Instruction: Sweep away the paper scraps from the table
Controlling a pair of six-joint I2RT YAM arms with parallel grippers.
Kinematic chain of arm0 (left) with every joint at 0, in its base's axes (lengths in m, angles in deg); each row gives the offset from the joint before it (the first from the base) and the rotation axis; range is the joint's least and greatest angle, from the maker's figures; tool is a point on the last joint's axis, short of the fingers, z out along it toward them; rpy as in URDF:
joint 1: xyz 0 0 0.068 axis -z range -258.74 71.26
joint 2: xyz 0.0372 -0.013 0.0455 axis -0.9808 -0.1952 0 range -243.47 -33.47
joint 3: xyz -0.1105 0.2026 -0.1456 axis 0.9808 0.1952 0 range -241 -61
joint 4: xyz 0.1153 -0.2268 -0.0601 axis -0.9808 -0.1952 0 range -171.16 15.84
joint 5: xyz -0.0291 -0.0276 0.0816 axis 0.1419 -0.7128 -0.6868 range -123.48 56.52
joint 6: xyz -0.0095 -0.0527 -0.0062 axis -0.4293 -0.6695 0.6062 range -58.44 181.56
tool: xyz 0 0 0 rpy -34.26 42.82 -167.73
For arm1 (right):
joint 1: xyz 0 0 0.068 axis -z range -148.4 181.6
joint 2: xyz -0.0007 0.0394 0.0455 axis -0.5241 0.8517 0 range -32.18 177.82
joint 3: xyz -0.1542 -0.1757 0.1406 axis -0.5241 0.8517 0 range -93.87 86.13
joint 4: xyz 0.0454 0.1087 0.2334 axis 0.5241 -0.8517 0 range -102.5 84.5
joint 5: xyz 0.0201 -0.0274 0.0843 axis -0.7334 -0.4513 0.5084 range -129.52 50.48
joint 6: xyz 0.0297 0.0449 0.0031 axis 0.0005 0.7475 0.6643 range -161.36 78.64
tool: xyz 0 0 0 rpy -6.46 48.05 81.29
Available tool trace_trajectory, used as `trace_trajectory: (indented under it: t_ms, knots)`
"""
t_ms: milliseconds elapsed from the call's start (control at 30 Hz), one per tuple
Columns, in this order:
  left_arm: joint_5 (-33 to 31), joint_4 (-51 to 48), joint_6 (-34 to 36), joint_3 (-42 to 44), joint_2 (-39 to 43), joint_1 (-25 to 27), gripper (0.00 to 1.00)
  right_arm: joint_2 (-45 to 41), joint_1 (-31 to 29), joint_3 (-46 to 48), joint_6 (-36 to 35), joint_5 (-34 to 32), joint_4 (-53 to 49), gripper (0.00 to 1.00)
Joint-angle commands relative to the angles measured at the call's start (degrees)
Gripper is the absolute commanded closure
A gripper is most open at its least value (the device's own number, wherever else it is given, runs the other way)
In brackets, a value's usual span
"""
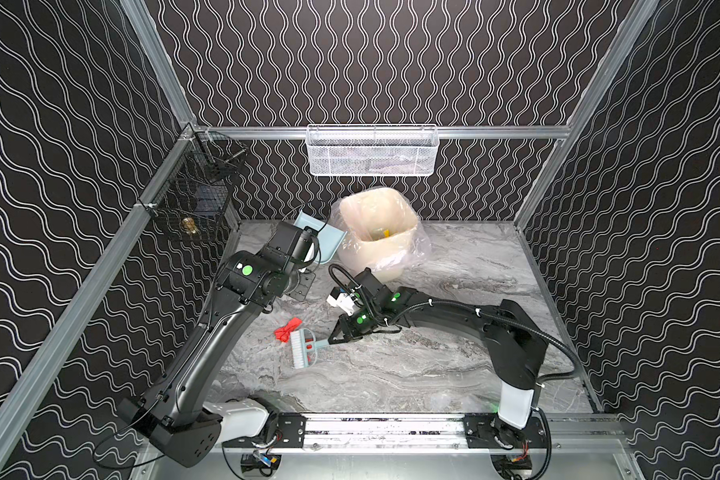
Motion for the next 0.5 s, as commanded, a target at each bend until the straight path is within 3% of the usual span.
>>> trace_trajectory:
  t_ms: [0, 200, 467]
  knots:
    - [1.1, 1.8, -0.8, 0.3, 0.4, -0.3, 1.00, 1.7, 0.2, -0.6, 1.3, 0.6, 0.7, 1.00]
    - [1.6, 1.8, -1.7, 1.2, 0.8, -0.2, 1.00, -0.7, 3.6, 4.7, 3.2, -0.2, -0.9, 1.00]
    - [4.0, 2.1, -2.6, 3.5, 1.2, -0.2, 1.00, -12.6, 13.1, 17.0, 0.5, -0.6, -8.3, 1.00]
